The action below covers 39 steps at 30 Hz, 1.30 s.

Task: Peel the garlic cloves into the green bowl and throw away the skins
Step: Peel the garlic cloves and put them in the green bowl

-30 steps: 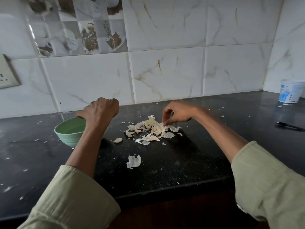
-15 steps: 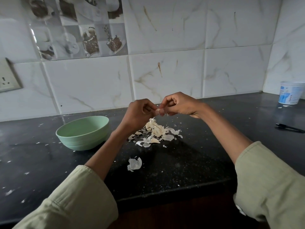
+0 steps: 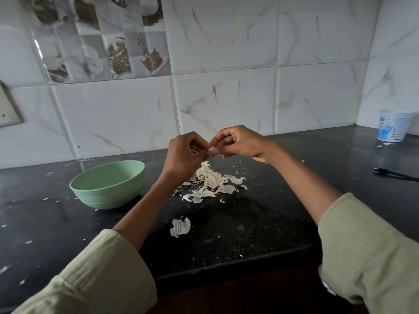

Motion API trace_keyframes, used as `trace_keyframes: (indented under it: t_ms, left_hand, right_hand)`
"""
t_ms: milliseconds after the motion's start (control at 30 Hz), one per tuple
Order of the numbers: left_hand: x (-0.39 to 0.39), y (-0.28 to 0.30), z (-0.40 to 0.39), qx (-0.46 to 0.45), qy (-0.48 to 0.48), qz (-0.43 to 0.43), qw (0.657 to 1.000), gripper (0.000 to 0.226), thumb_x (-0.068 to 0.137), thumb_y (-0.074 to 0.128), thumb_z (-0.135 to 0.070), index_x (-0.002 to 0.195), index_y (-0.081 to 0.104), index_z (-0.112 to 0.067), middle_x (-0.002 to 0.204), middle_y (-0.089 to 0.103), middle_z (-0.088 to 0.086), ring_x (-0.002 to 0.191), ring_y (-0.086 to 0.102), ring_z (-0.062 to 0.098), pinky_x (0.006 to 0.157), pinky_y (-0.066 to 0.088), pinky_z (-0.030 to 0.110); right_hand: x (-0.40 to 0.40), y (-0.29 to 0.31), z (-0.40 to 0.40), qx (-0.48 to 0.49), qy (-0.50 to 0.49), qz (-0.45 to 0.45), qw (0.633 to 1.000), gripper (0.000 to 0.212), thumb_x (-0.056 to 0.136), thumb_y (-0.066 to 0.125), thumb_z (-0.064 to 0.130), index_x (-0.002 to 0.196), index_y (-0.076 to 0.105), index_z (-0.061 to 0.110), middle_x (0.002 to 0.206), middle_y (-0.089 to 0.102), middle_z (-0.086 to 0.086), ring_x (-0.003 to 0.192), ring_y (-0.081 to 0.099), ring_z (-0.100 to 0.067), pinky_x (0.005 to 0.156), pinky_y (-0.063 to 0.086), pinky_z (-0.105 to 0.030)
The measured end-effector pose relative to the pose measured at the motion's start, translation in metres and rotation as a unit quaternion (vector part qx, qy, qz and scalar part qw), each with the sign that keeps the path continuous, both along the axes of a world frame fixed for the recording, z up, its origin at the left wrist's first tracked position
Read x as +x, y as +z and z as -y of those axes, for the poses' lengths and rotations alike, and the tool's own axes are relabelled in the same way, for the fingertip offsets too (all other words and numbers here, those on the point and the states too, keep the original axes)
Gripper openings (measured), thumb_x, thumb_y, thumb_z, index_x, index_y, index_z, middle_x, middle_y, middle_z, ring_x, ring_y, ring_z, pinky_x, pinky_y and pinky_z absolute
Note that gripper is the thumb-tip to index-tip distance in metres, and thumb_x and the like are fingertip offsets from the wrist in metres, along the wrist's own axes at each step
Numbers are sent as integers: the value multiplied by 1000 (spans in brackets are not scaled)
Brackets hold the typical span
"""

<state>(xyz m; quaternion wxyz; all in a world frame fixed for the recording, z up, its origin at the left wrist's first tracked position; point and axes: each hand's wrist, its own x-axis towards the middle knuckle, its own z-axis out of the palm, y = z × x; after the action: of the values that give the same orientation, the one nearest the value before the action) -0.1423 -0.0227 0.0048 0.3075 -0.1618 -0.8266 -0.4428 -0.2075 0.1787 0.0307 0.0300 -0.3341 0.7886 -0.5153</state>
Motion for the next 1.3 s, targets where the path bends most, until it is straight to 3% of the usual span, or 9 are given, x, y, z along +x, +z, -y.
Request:
trace_keyframes:
  t_ms: [300, 467, 567, 667, 767, 933, 1067, 1167, 1300]
  left_hand:
    - [0, 0, 0, -25, 20, -21, 999, 25, 74, 93, -9, 87, 73, -12, 80, 74, -1, 72, 68, 8, 64, 53, 15]
    - [0, -1, -1, -28, 20, -27, 999, 22, 76, 94, -26, 87, 76, -19, 77, 74, -6, 73, 69, 6, 63, 54, 17]
    - [1, -1, -3, -32, 27, -26, 999, 11, 83, 88, -16, 88, 78, -17, 73, 74, -7, 70, 71, 11, 63, 58, 24]
    - [0, -3, -2, -36, 42, -31, 998, 10, 88, 82, -5, 89, 78, -14, 73, 74, -8, 68, 71, 6, 60, 55, 18]
    - [-1, -3, -1, -25, 36, -23, 999, 11, 85, 85, -7, 89, 76, -13, 72, 76, -7, 70, 73, 4, 65, 60, 21]
    - [-3, -5, -2, -23, 12, -18, 999, 17, 81, 89, -7, 91, 76, -10, 74, 77, -4, 71, 75, 5, 66, 59, 20]
    - [-10, -10, 5, -83, 33, 13, 996, 33, 76, 83, 2, 103, 75, -16, 82, 76, -6, 76, 73, 4, 78, 64, 32]
    - [-12, -10, 8, -71, 58, 6, 996, 26, 81, 76, -2, 102, 74, -18, 79, 75, -10, 77, 71, 0, 79, 62, 28]
    - [-15, -10, 9, -71, 81, 4, 994, 22, 87, 66, -3, 99, 76, -19, 80, 74, -12, 78, 70, 0, 78, 61, 28]
  right_hand:
    - [1, 1, -1, -7, 7, -62, 998, 36, 74, 90, 4, 107, 77, 1, 100, 79, -15, 93, 74, -21, 87, 61, -32]
    - [3, 1, 1, 7, -46, -91, 995, 25, 84, 86, 24, 100, 80, 6, 90, 79, -14, 74, 68, -10, 75, 58, -24]
    - [5, 1, 5, 34, -65, -107, 992, 31, 86, 82, 40, 95, 79, 10, 85, 79, -7, 73, 68, -16, 75, 56, -30]
    - [9, -3, 14, 88, -76, -131, 985, 30, 91, 76, 47, 95, 75, 17, 81, 79, 1, 79, 74, -23, 76, 56, -36]
    - [10, -6, 20, 84, -77, -154, 982, 23, 93, 76, 39, 97, 73, 16, 81, 78, 3, 73, 70, -9, 74, 55, -34]
    - [3, -8, 16, 90, -95, -181, 975, 17, 88, 83, 27, 90, 71, 16, 77, 77, 0, 65, 66, -7, 68, 53, -31]
    - [-5, -14, 11, 204, -140, -218, 944, 26, 87, 83, 25, 76, 60, 26, 71, 67, 10, 63, 59, -6, 62, 45, -30]
    - [-6, -21, 7, 280, -173, -242, 913, 29, 90, 80, 26, 75, 55, 27, 75, 65, 11, 71, 65, -9, 66, 57, -41]
    - [11, -7, 16, 202, -241, -376, 872, 25, 94, 65, 3, 78, 50, 14, 71, 59, 5, 78, 70, -21, 66, 59, -42]
